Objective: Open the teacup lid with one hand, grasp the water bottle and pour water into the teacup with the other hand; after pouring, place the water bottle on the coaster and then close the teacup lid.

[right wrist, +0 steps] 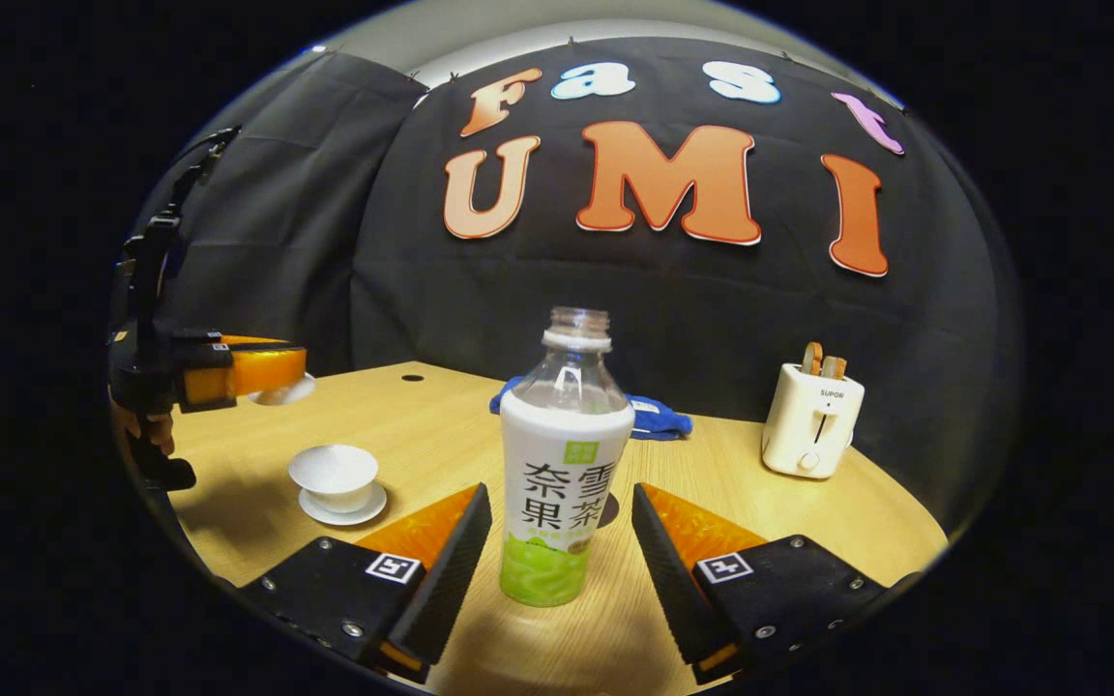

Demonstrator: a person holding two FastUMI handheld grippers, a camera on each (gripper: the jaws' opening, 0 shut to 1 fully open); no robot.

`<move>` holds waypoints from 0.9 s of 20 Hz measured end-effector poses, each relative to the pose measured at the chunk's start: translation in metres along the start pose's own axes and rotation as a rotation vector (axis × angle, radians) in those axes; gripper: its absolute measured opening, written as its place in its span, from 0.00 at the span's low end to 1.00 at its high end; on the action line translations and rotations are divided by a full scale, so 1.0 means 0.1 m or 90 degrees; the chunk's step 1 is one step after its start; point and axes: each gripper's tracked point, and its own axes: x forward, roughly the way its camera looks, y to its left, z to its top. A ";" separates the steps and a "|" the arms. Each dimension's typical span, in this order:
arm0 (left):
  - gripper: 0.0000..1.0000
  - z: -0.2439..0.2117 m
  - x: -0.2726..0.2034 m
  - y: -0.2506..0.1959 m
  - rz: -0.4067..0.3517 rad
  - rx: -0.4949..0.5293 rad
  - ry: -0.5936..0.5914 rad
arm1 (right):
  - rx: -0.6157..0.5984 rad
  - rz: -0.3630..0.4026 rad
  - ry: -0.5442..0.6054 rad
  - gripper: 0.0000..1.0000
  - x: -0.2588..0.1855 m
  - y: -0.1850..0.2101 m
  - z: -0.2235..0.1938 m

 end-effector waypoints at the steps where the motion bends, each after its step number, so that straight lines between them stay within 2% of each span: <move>1: 0.30 -0.04 -0.01 0.05 0.007 -0.001 0.005 | 0.003 0.002 0.010 0.84 0.03 0.02 -0.04; 2: 0.26 -0.09 -0.01 0.11 0.013 -0.003 0.010 | 0.006 0.007 0.020 0.82 0.07 0.05 -0.08; 3: 0.30 -0.12 -0.02 0.16 0.020 -0.005 0.014 | 0.007 0.005 0.030 0.78 0.10 0.06 -0.13; 4: 0.30 -0.15 -0.03 0.21 0.027 -0.007 0.017 | 0.006 0.004 0.041 0.76 0.13 0.07 -0.18; 5: 0.30 -0.18 -0.04 0.25 0.031 -0.010 0.021 | 0.007 0.006 0.043 0.68 0.14 0.08 -0.19; 6: 0.30 -0.22 -0.07 0.28 0.035 -0.013 0.026 | 0.012 0.008 0.043 0.71 0.16 0.08 -0.17; 8: 0.30 -0.32 -0.10 0.31 0.035 -0.022 0.036 | 0.026 0.007 0.052 0.68 0.20 0.09 -0.19; 9: 0.26 -0.35 -0.09 0.34 0.036 -0.025 0.038 | 0.033 0.007 0.054 0.67 0.20 0.09 -0.19; 12: 0.30 -0.39 -0.10 0.44 0.047 -0.025 0.035 | 0.036 0.003 0.065 0.63 0.22 0.09 -0.16; 13: 0.30 -0.38 -0.10 0.47 0.049 -0.026 0.033 | 0.026 -0.001 0.069 0.61 0.22 0.09 -0.16; 14: 0.26 -0.39 -0.12 0.50 0.049 -0.027 0.032 | 0.011 -0.004 0.071 0.61 0.22 0.09 -0.14; 15: 0.30 -0.39 -0.12 0.52 0.050 -0.028 0.031 | -0.006 -0.008 0.070 0.60 0.22 0.10 -0.11; 18: 0.30 -0.40 -0.14 0.60 0.054 -0.027 0.029 | -0.087 -0.040 0.061 0.60 0.21 0.02 0.03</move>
